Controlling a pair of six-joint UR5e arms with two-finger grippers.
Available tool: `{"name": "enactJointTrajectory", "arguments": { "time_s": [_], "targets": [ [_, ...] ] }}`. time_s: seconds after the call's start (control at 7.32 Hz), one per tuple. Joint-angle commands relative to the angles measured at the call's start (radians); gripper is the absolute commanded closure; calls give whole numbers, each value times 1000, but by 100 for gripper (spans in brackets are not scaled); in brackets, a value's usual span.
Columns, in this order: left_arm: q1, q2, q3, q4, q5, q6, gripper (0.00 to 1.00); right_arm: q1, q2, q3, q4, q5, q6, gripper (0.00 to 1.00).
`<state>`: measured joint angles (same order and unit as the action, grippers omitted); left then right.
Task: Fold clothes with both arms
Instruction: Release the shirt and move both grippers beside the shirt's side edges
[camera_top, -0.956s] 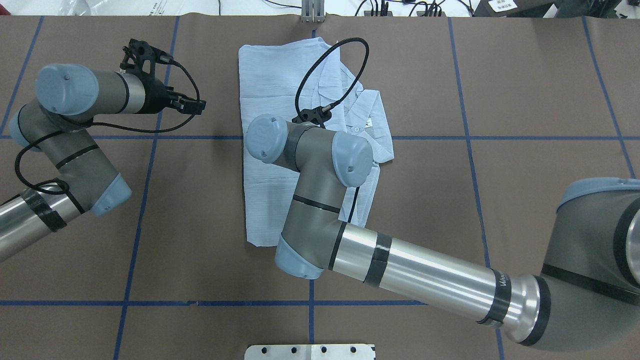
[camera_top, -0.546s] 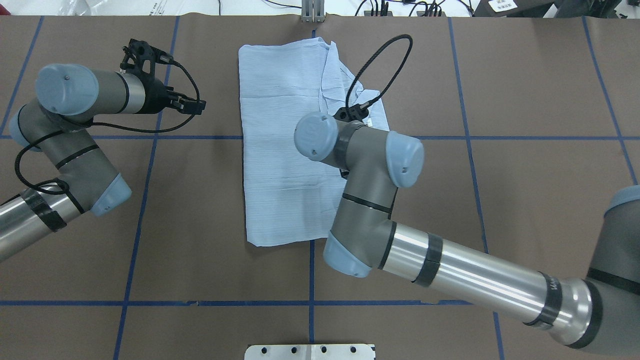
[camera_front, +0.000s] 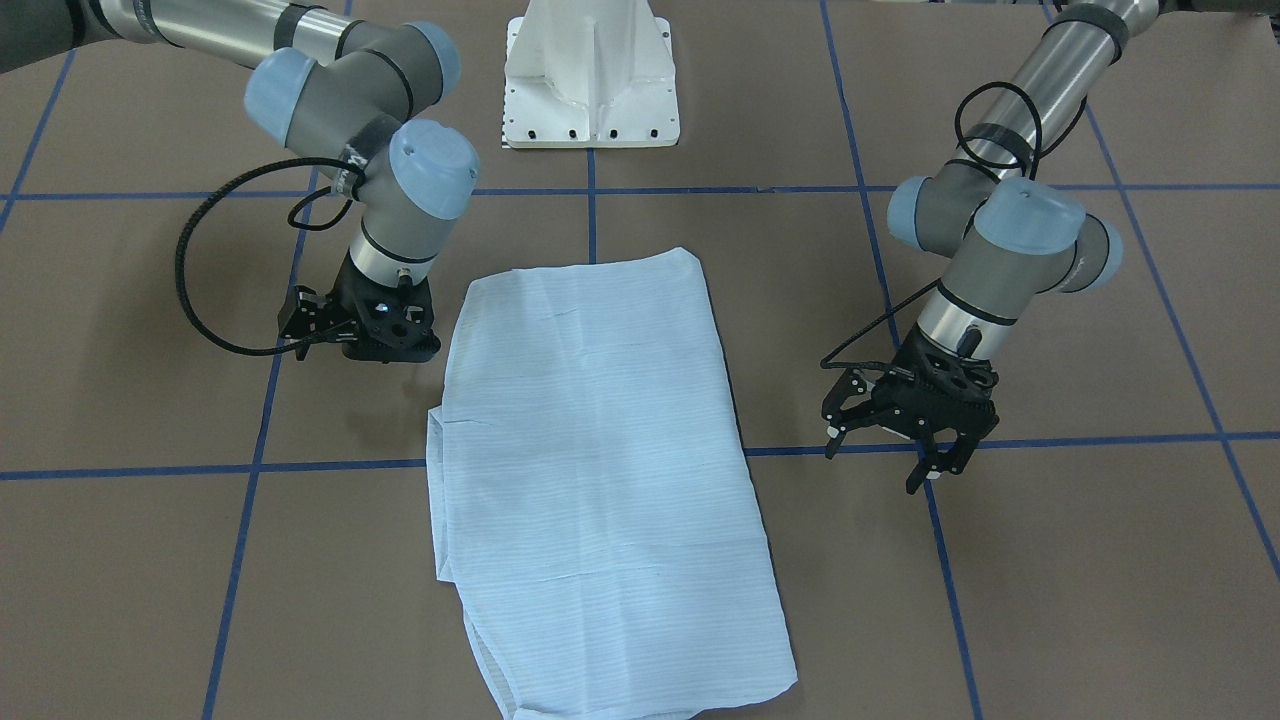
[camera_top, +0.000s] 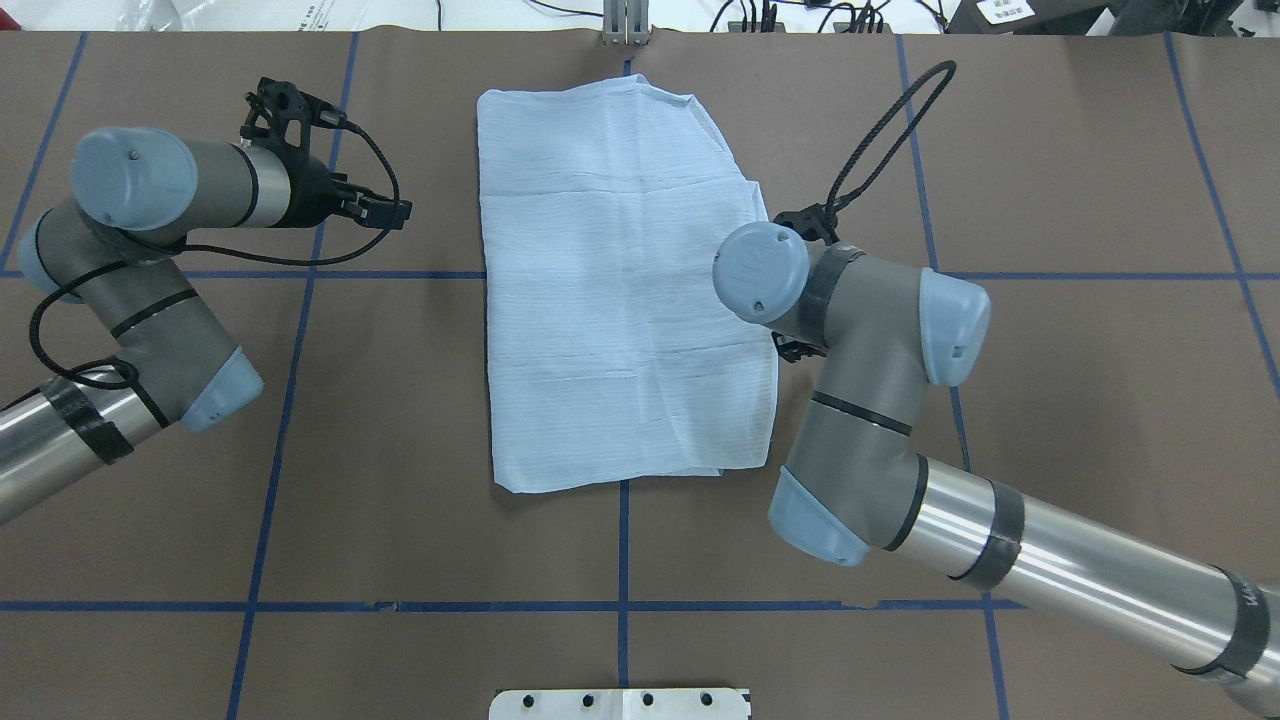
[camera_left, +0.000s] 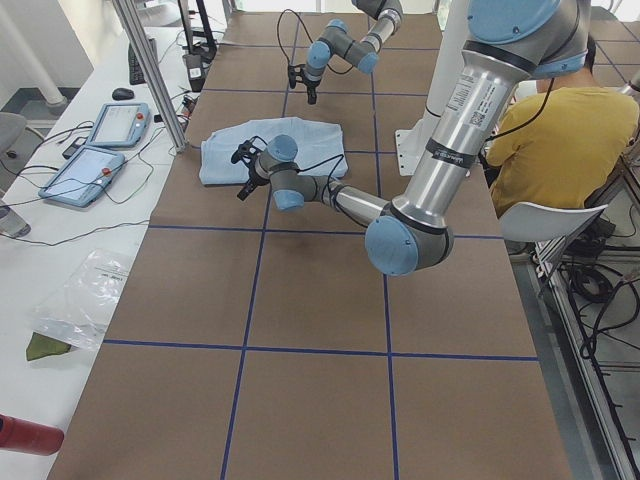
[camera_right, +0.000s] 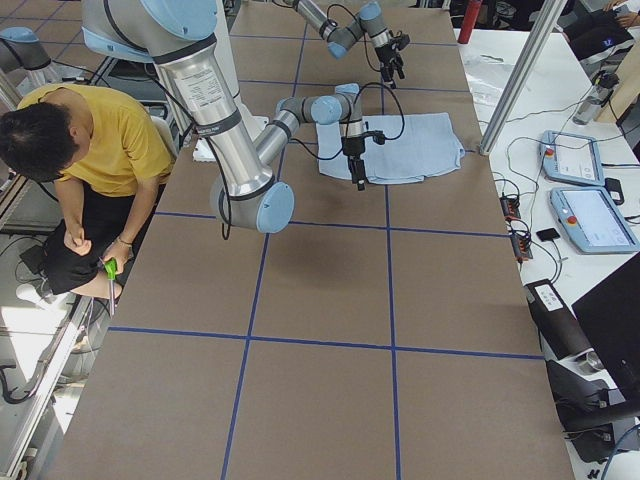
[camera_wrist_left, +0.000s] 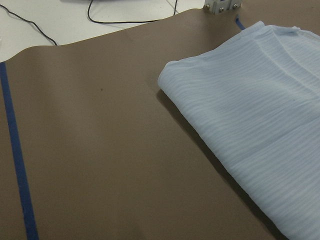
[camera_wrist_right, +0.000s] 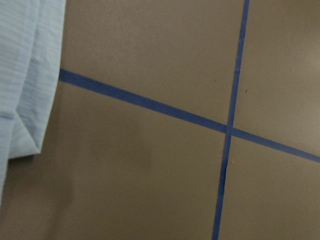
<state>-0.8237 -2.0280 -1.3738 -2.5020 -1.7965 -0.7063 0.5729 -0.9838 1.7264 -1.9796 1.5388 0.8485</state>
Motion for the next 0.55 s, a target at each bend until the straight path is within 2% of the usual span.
{"name": "enactJointTrajectory", "arguments": {
  "time_s": [0.0,0.14,0.27,0.41],
  "targets": [
    [20,-9,-49,20,-9,-112,0,34,-13,79,200,93,29,0],
    [26,-5,-103,43,-64,-209,0,35,-33,103,278,102,91,0],
    [70,6,-214,131,-75,-326,0,33,-82,157,339,106,153,0],
    [159,37,-340,266,-48,-443,0,32,-123,192,361,109,240,0]
  ]
}}
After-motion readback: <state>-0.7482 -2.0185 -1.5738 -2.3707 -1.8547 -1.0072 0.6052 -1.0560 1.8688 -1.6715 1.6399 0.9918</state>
